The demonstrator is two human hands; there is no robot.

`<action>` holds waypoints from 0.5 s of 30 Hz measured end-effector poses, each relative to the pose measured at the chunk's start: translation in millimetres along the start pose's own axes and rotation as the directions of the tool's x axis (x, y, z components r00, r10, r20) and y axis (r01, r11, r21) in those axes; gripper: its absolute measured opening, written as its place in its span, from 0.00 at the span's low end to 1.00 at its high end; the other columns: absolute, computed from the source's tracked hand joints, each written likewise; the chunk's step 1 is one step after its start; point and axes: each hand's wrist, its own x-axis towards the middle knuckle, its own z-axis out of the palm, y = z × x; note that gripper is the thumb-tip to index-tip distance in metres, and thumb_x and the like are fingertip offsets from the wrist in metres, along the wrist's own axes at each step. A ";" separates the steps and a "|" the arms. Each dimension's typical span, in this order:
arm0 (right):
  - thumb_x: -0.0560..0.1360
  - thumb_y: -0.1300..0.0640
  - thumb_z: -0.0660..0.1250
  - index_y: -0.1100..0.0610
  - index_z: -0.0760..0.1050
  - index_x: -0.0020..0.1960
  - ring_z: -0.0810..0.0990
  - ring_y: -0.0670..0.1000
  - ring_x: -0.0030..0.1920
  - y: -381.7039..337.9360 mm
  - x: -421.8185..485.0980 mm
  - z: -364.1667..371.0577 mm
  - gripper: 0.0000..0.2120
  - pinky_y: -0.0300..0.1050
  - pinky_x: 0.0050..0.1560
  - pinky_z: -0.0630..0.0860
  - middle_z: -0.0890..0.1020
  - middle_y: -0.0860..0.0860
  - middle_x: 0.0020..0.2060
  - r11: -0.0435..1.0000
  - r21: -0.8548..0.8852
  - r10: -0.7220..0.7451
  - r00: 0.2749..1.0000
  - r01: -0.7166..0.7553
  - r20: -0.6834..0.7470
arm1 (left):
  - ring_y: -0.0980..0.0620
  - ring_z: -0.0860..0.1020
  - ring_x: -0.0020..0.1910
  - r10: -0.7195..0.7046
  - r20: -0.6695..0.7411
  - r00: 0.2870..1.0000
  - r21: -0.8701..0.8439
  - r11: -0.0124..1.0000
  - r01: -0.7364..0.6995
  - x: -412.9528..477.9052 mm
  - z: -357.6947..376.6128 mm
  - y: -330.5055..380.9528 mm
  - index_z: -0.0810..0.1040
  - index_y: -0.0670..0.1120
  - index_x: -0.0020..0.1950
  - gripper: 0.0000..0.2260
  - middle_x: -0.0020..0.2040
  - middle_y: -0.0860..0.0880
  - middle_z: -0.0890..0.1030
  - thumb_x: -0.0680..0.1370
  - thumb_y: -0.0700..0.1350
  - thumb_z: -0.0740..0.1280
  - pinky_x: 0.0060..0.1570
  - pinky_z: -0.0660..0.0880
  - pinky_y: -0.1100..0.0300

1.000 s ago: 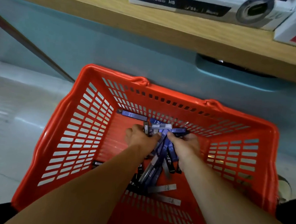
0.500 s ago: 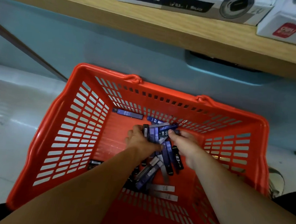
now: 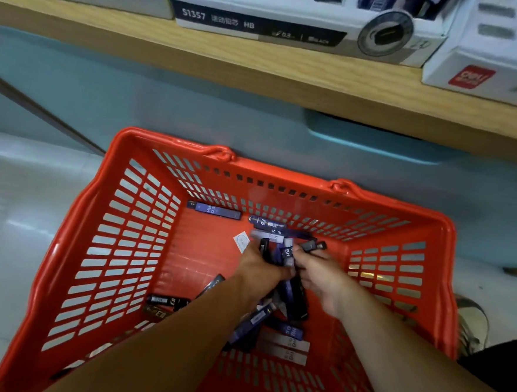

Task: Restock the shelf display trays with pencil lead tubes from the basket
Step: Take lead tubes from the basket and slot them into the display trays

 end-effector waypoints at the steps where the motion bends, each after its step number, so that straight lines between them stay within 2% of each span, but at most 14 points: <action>1: 0.81 0.49 0.70 0.52 0.81 0.57 0.84 0.50 0.48 -0.9 -0.3 0.8 0.09 0.46 0.48 0.78 0.87 0.50 0.52 1.000 0.014 -0.003 1.000 0.003 -0.007 | 0.53 0.86 0.41 0.010 0.024 1.000 0.053 0.999 -0.011 -0.4 3.5 -0.3 0.79 0.45 0.57 0.21 0.47 0.47 0.87 0.68 0.34 0.81 0.44 0.85 0.52; 3: 0.81 0.52 0.70 0.52 0.82 0.57 0.84 0.49 0.44 -6.9 -3.3 2.8 0.07 0.43 0.41 0.75 0.88 0.50 0.50 0.998 0.067 0.003 1.000 -0.003 0.006 | 0.53 0.85 0.48 0.052 0.039 0.998 0.144 0.988 -0.057 -2.8 9.8 -0.2 0.78 0.50 0.57 0.24 0.50 0.51 0.87 0.65 0.42 0.82 0.54 0.84 0.49; 5: 0.81 0.53 0.70 0.52 0.83 0.56 0.86 0.50 0.45 -13.8 -7.2 4.4 0.06 0.42 0.40 0.75 0.89 0.50 0.49 0.992 0.124 0.012 1.000 -0.015 0.028 | 0.53 0.84 0.51 0.073 0.029 0.997 0.237 0.968 -0.078 -0.9 10.0 -1.2 0.77 0.50 0.59 0.25 0.51 0.53 0.85 0.65 0.47 0.81 0.55 0.83 0.51; 9: 0.81 0.56 0.71 0.54 0.83 0.54 0.86 0.52 0.48 -15.9 -8.1 6.4 0.04 0.46 0.44 0.78 0.89 0.52 0.50 0.984 0.180 0.011 1.000 -0.009 -0.010 | 0.54 0.84 0.46 0.058 0.080 0.995 0.248 0.966 -0.077 -1.5 3.9 -0.7 0.76 0.46 0.62 0.18 0.51 0.50 0.85 0.74 0.41 0.77 0.41 0.81 0.63; 12: 0.81 0.60 0.69 0.59 0.82 0.54 0.87 0.50 0.39 -17.8 -8.6 8.6 0.05 0.45 0.40 0.80 0.88 0.53 0.42 0.972 0.232 -0.009 0.996 0.029 -0.085 | 0.54 0.81 0.43 0.101 0.076 0.992 0.252 0.961 -0.117 -7.3 -7.4 2.3 0.76 0.44 0.58 0.11 0.46 0.50 0.83 0.78 0.39 0.72 0.40 0.79 0.68; 14: 0.81 0.65 0.66 0.60 0.81 0.52 0.86 0.47 0.36 -19.2 -12.7 8.9 0.05 0.43 0.39 0.81 0.87 0.53 0.41 0.973 0.229 -0.003 0.993 0.030 -0.120 | 0.55 0.78 0.36 0.108 0.043 0.993 0.220 0.969 -0.115 -12.8 -21.3 9.7 0.75 0.39 0.57 0.07 0.41 0.47 0.79 0.80 0.36 0.69 0.33 0.76 0.68; 15: 0.80 0.66 0.65 0.60 0.79 0.52 0.85 0.48 0.37 -18.6 -14.6 8.4 0.06 0.44 0.42 0.82 0.86 0.53 0.43 0.974 0.226 0.002 0.991 0.030 -0.137 | 0.56 0.77 0.32 0.103 0.026 0.994 0.200 0.974 -0.106 -15.3 -29.3 14.0 0.75 0.38 0.57 0.06 0.40 0.46 0.79 0.81 0.36 0.66 0.29 0.75 0.67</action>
